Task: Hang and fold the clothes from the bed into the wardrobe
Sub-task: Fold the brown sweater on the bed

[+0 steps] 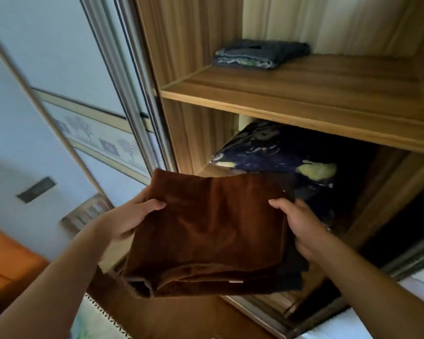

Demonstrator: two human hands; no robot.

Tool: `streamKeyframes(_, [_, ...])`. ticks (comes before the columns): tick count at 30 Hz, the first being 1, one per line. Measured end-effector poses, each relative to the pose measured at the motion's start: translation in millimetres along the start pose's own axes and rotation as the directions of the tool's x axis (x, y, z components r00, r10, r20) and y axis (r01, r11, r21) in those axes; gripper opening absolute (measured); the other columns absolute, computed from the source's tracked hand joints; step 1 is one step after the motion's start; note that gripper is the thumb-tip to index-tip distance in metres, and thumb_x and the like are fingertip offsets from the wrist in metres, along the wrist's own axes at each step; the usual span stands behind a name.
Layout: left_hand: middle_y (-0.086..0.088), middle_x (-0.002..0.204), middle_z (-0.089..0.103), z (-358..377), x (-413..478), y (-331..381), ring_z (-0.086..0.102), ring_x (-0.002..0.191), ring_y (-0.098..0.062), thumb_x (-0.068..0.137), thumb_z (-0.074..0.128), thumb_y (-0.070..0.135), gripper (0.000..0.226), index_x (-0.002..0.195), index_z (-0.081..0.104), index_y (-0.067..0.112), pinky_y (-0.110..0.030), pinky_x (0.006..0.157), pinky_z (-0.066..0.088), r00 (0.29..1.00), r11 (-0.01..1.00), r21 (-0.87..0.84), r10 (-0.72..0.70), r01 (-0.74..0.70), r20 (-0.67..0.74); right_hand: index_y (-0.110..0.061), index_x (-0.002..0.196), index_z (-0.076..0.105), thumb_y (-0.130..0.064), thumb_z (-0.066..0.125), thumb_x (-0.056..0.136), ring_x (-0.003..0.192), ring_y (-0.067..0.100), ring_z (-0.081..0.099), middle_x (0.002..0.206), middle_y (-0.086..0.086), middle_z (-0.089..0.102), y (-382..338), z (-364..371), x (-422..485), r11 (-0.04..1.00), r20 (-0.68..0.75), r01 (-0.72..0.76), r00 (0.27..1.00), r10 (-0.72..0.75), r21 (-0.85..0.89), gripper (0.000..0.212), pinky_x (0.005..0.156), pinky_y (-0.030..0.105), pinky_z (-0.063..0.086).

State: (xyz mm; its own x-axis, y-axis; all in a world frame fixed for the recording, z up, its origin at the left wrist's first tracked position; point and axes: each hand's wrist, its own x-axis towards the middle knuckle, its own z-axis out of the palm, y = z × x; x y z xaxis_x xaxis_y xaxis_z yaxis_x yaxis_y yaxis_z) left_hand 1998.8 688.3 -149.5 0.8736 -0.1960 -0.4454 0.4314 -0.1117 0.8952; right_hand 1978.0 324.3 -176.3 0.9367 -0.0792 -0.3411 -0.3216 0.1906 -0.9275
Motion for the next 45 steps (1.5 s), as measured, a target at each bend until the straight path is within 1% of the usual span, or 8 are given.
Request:
streamKeyframes(7, [-0.01, 0.124, 0.071, 24, 39, 41, 0.067, 0.115, -0.034, 0.081, 0.075, 0.029, 0.051, 0.124, 0.059, 0.05, -0.049, 0.106, 0.046, 0.975, 0.997, 0.077, -0.042, 0.026, 0.217, -0.029, 0.122, 0.064, -0.022, 0.066, 0.093, 0.088, 0.013, 0.075, 0.098, -0.006, 0.078, -20, -20, -33, 0.996, -0.151, 0.082, 0.986, -0.074, 0.047, 0.03, 0.075, 0.032, 0.054])
streamKeyframes(16, [-0.02, 0.104, 0.075, 31, 25, 117, 0.075, 0.088, -0.035, 0.075, 0.067, 0.033, 0.045, 0.118, 0.067, 0.018, -0.037, 0.061, 0.061, 0.961, 0.981, 0.178, 0.022, -0.074, 0.277, -0.017, 0.123, 0.066, -0.02, 0.062, 0.094, 0.086, 0.018, 0.076, 0.099, 0.003, 0.079, -79, 0, -84, 0.984, -0.269, 0.162, 0.953, -0.138, 0.069, 0.029, 0.075, 0.033, 0.054])
streamKeyframes(26, [-0.022, 0.103, 0.075, 35, -15, 208, 0.075, 0.084, -0.035, 0.086, 0.063, 0.039, 0.04, 0.109, 0.073, 0.008, -0.035, 0.066, 0.06, 0.968, 0.965, 0.164, 0.177, -0.207, 0.178, -0.007, 0.107, 0.072, -0.023, 0.063, 0.093, 0.07, 0.02, 0.075, 0.097, 0.011, 0.078, -187, 20, -117, 0.96, -0.305, 0.272, 0.921, -0.242, 0.06, 0.023, 0.056, 0.025, 0.055])
streamKeyframes(32, [-0.012, 0.072, 0.075, 67, -17, 243, 0.071, 0.054, -0.022, 0.096, 0.057, 0.03, 0.026, 0.104, 0.069, 0.008, -0.024, 0.041, 0.052, 0.954, 0.944, 0.14, 0.298, -0.299, 0.029, 0.0, 0.119, 0.063, -0.011, 0.066, 0.092, 0.057, 0.016, 0.068, 0.082, 0.007, 0.07, -247, 10, -86, 0.945, -0.39, 0.275, 0.862, -0.324, -0.176, 0.029, 0.041, 0.018, 0.047])
streamKeyframes(35, [-0.006, 0.062, 0.072, 86, -4, 256, 0.068, 0.048, -0.017, 0.098, 0.056, 0.023, 0.023, 0.107, 0.068, 0.007, -0.019, 0.038, 0.047, 0.924, 0.913, 0.16, 0.381, -0.374, -0.018, 0.0, 0.136, 0.054, -0.012, 0.068, 0.093, 0.084, 0.022, 0.068, 0.106, 0.01, 0.068, -266, -3, -60, 0.921, -0.406, 0.21, 0.849, -0.338, -0.329, 0.047, 0.064, 0.023, 0.055])
streamKeyframes(37, [-0.01, 0.09, 0.075, 98, 12, 262, 0.069, 0.065, -0.022, 0.097, 0.057, 0.026, 0.04, 0.132, 0.059, 0.007, -0.022, 0.047, 0.049, 0.908, 0.895, 0.195, 0.416, -0.401, -0.045, -0.003, 0.145, 0.046, -0.012, 0.069, 0.092, 0.112, 0.031, 0.062, 0.132, 0.016, 0.061, -280, -15, -40, 0.882, -0.415, 0.165, 0.834, -0.364, -0.442, 0.058, 0.092, 0.035, 0.051])
streamKeyframes(40, [-0.012, 0.143, 0.05, 116, 40, 272, 0.061, 0.087, -0.021, 0.097, 0.059, 0.026, 0.071, 0.159, 0.023, 0.02, -0.025, 0.053, 0.048, 0.882, 0.87, 0.233, 0.464, -0.435, -0.084, -0.003, 0.15, 0.039, -0.013, 0.065, 0.096, 0.123, 0.034, 0.054, 0.141, 0.019, 0.052, -302, -32, -12, 0.765, -0.433, 0.042, 0.804, -0.408, -0.643, 0.061, 0.09, 0.034, 0.044])
streamKeyframes(45, [-0.004, 0.145, 0.046, 140, 93, 278, 0.065, 0.082, -0.015, 0.102, 0.046, 0.008, 0.061, 0.157, 0.029, 0.031, -0.018, 0.047, 0.051, 0.863, 0.844, 0.214, 0.505, -0.492, -0.01, -0.007, 0.134, 0.053, -0.018, 0.047, 0.101, 0.111, 0.034, 0.059, 0.127, 0.018, 0.059, -314, -53, 25, 0.422, -0.426, -0.22, 0.76, -0.492, -0.88, 0.036, 0.091, 0.039, 0.053])
